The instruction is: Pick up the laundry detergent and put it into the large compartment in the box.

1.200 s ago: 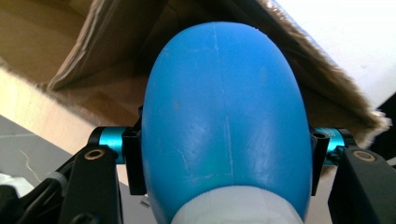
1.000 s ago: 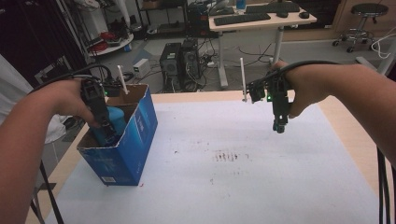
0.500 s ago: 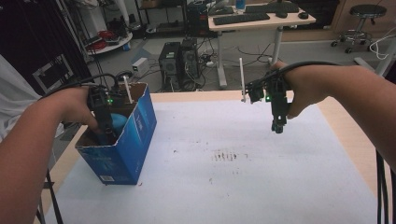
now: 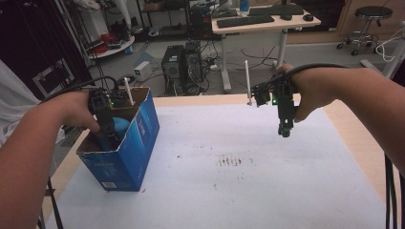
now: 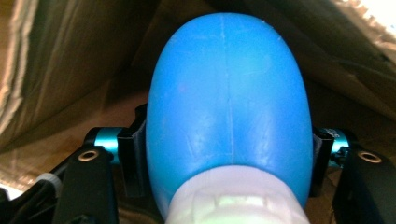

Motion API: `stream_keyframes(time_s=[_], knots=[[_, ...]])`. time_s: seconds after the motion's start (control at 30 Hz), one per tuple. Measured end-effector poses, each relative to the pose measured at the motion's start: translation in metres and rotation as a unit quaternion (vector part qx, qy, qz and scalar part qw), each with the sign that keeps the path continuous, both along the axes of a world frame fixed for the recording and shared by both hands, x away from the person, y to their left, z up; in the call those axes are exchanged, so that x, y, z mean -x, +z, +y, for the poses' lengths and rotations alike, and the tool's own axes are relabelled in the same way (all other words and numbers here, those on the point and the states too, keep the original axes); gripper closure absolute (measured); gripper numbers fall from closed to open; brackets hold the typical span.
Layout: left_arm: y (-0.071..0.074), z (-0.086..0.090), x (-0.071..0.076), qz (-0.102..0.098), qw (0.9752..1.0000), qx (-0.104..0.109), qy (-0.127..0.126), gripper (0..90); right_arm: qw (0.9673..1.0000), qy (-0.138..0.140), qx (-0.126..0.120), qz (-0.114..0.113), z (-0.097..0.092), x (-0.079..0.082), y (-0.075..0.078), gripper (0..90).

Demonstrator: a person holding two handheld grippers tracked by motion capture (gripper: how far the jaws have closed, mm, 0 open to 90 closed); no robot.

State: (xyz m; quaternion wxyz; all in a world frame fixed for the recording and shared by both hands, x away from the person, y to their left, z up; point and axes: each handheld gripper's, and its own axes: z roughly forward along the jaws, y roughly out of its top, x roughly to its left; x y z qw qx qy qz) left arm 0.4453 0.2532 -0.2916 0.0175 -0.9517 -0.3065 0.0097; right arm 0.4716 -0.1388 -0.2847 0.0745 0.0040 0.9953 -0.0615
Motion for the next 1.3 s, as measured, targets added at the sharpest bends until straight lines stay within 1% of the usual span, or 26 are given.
stream_keyframes(time_s=[0.03, 0.13, 0.23, 0.33, 0.4, 0.43, 0.47, 0.57, 0.6, 0.67, 0.73, 0.77, 0.83, 0.87, 0.93, 0.97, 1.0, 1.03, 1.07, 1.1, 1.13, 1.17, 1.2, 1.23, 1.27, 1.3], knots=[[0.0, 0.0, 0.0, 0.0, 1.0, 0.0, 0.0, 31.8, 1.0, 0.0, 0.0, 0.0, 0.0, 0.0, 0.0, 0.8], [0.001, 0.001, 0.001, 0.0, 1.0, 0.005, -0.004, 31.2, 1.0, -0.001, 0.0, 0.0, 0.0, 0.0, 0.0, 0.8], [0.003, 0.001, 0.002, 0.002, 1.0, 0.007, -0.001, 29.8, 1.0, 0.0, 0.001, 0.001, 0.0, 0.0, 0.0, 0.8], [0.006, 0.001, 0.002, 0.0, 1.0, 0.009, 0.002, 28.2, 1.0, 0.004, 0.0, 0.002, 0.0, 0.0, -0.001, 0.8], [0.007, 0.001, 0.003, -0.003, 0.9999, 0.011, 0.003, 28.2, 1.0, -0.007, 0.001, 0.002, -0.001, 0.002, -0.001, 0.8], [0.008, 0.0, 0.003, -0.002, 0.9999, 0.011, 0.007, 27.6, 1.0, -0.001, 0.0, 0.002, -0.001, 0.001, -0.001, 0.8], [0.008, 0.0, 0.003, -0.002, 0.9999, 0.011, 0.007, 27.0, 1.0, -0.001, 0.0, 0.002, -0.001, 0.001, -0.001, 0.8], [0.014, 0.0, 0.005, -0.003, 0.9999, 0.01, 0.01, 26.6, 1.0, -0.001, 0.001, 0.003, -0.002, 0.001, -0.002, 0.8], [0.016, 0.001, 0.005, -0.003, 0.9999, 0.01, 0.01, 25.0, 1.0, -0.003, 0.001, 0.003, -0.002, 0.001, -0.003, 0.8], [0.02, 0.0, 0.006, -0.003, 0.9999, 0.012, 0.008, 24.8, 1.0, 0.0, -0.001, 0.002, -0.002, 0.001, -0.002, 0.8], [0.023, 0.0, 0.008, -0.006, 0.9998, 0.01, 0.013, 22.2, 1.0, -0.001, -0.002, 0.002, -0.002, 0.001, -0.002, 0.8], [0.025, 0.0, 0.008, -0.004, 0.9999, 0.008, 0.01, 21.9, 1.0, 0.002, -0.002, 0.003, -0.002, 0.001, -0.002, 0.8], [0.03, 0.0, 0.009, -0.011, 0.9998, 0.009, 0.013, 21.8, 1.0, 0.003, -0.003, 0.003, -0.002, 0.001, -0.001, 0.8], [0.03, 0.0, 0.009, -0.011, 0.9998, 0.009, 0.013, 20.5, 1.0, 0.003, -0.003, 0.003, -0.002, 0.001, -0.001, 0.8], [0.034, 0.001, 0.01, -0.01, 0.9998, 0.009, 0.016, 20.1, 1.0, 0.0, -0.003, 0.002, -0.002, 0.002, -0.001, 0.8], [0.039, 0.001, 0.011, -0.016, 0.9997, 0.004, 0.021, 19.2, 1.0, -0.002, -0.003, 0.003, -0.002, 0.003, 0.0, 0.8], [0.039, 0.001, 0.011, -0.016, 0.9997, 0.004, 0.021, 18.8, 1.0, -0.002, -0.003, 0.003, -0.002, 0.003, 0.0, 0.8], [0.044, 0.001, 0.013, -0.019, 0.9996, 0.004, 0.021, 18.3, 1.0, 0.002, -0.003, 0.003, -0.002, 0.003, 0.0, 0.8], [0.044, 0.001, 0.013, -0.019, 0.9996, 0.004, 0.021, 18.0, 1.0, 0.002, -0.003, 0.003, -0.002, 0.003, 0.0, 0.8], [0.051, 0.001, 0.015, -0.022, 0.9995, 0.004, 0.02, 17.1, 1.0, 0.001, -0.004, 0.001, -0.002, 0.003, 0.0, 0.8], [0.051, 0.001, 0.015, -0.022, 0.9995, 0.004, 0.02, 16.1, 1.0, 0.001, -0.004, 0.001, -0.002, 0.003, 0.0, 0.8], [0.054, 0.0, 0.016, -0.023, 0.9996, 0.004, 0.019, 16.1, 1.0, 0.0, -0.003, 0.001, -0.003, 0.003, 0.001, 0.8], [0.059, 0.0, 0.018, -0.025, 0.9995, 0.006, 0.018, 15.9, 1.0, 0.004, -0.004, 0.002, -0.003, 0.003, 0.001, 0.8], [0.065, -0.002, 0.021, -0.027, 0.9993, 0.009, 0.023, 15.2, 1.0, 0.001, -0.005, 0.0, -0.003, 0.003, 0.001, 0.8], [0.065, -0.002, 0.021, -0.027, 0.9993, 0.009, 0.023, 12.9, 1.0, 0.002, -0.005, 0.001, -0.003, 0.003, 0.001, 0.8], [0.069, -0.003, 0.022, -0.027, 0.9994, 0.01, 0.02, 12.9, 1.0, 0.002, -0.005, 0.001, -0.003, 0.003, 0.001, 0.8]])
